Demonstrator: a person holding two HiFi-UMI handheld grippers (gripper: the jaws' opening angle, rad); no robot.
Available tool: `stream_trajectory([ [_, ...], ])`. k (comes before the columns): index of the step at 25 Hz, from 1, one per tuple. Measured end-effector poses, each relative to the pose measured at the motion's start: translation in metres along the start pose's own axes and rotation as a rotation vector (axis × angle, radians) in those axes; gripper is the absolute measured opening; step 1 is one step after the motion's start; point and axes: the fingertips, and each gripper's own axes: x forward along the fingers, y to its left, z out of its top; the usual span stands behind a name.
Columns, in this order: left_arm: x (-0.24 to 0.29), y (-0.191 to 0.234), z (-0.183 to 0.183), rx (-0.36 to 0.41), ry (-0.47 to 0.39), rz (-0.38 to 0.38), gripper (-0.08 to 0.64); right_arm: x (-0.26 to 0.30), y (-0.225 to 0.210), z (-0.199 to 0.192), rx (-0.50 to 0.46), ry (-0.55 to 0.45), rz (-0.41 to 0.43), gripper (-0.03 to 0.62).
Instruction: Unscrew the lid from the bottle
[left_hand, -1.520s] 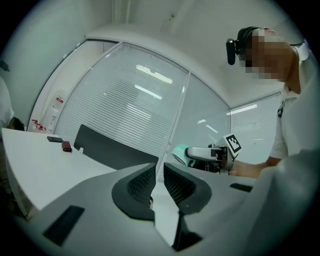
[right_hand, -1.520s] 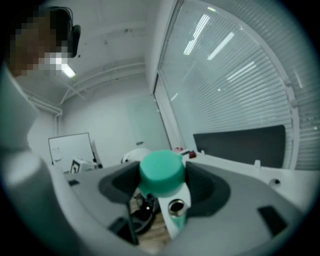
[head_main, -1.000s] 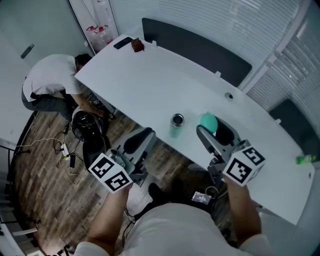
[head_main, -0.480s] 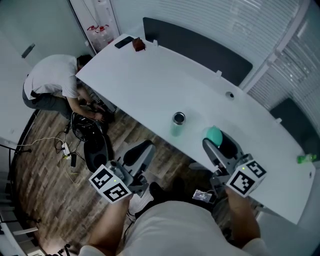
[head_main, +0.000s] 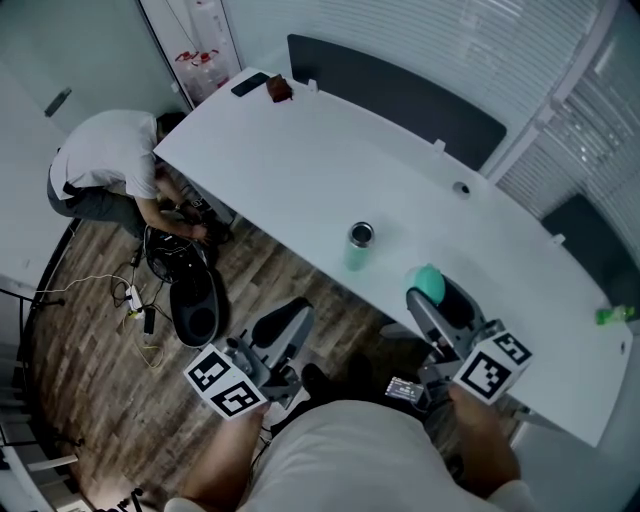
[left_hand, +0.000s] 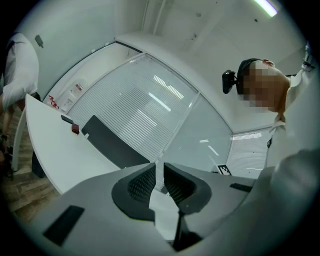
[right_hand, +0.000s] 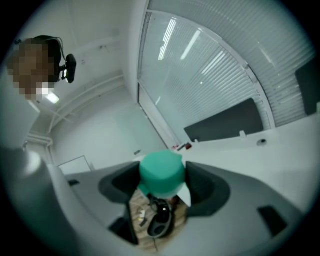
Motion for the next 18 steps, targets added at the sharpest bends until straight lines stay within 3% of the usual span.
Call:
stream_trajectory([
  [18,-0.053,0.008,-0.001,-0.051,0.027,-0.004,0.060,0.009,0.028,-0.030,0.036,0.006,-0.042,0.296],
])
